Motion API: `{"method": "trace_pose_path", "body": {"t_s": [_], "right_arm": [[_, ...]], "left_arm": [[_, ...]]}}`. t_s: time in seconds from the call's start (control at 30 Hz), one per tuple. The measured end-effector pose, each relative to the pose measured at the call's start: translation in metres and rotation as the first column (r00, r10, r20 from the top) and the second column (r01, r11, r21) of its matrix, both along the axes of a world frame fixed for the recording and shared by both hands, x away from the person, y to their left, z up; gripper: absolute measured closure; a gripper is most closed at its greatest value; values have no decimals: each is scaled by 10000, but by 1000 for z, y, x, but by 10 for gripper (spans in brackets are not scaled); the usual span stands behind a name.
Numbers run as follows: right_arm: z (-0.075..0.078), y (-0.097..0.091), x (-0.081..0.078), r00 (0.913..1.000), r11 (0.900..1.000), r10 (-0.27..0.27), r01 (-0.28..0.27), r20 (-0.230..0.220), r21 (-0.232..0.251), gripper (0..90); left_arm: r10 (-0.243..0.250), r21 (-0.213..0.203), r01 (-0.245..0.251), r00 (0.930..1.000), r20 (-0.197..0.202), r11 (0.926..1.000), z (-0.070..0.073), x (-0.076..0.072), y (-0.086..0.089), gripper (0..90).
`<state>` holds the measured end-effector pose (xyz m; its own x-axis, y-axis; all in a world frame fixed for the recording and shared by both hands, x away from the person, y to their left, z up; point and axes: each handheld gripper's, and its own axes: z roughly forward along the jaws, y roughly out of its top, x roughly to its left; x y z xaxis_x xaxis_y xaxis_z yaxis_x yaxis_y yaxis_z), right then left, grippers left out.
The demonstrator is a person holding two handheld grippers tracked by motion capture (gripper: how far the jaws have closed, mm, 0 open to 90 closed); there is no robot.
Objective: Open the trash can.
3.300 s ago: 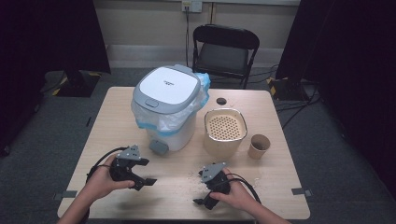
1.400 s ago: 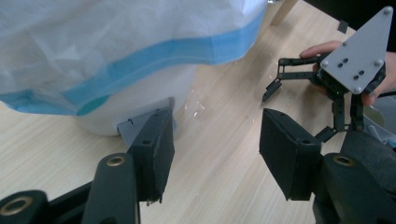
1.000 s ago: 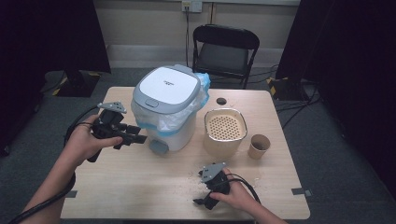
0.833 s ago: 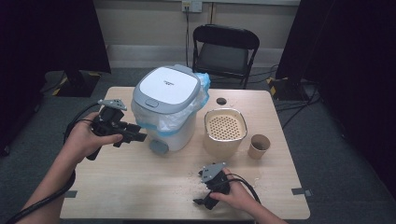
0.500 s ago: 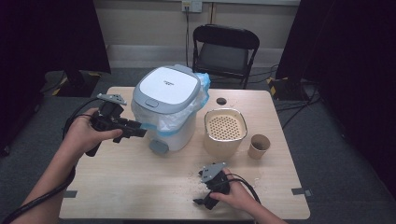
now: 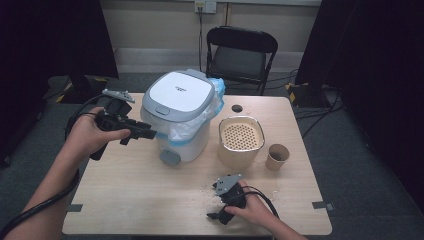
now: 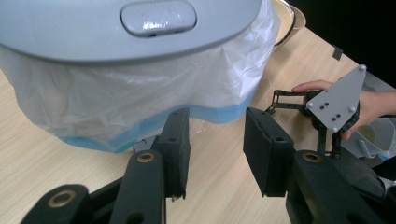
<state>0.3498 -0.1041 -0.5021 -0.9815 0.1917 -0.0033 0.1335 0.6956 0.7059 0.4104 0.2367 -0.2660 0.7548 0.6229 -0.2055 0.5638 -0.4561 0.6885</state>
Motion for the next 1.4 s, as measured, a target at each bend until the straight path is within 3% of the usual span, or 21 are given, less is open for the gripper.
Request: {"method": "trace_pose_path", "body": {"t_s": [0.7,1.17,1.4], "right_arm": [[0,0,0,10000,10000,-19,19,-42,-3,0],[0,0,0,10000,10000,7,-7,-26,-16,0],[0,0,0,10000,10000,6,-6,-28,-14,0]], "left_arm": [[194,131,-194,9998,10,9997,27,14,-6,644],[428,220,-431,9990,115,9988,35,23,-12,670],[496,544,-509,9985,237,9972,35,31,-20,698]]}}
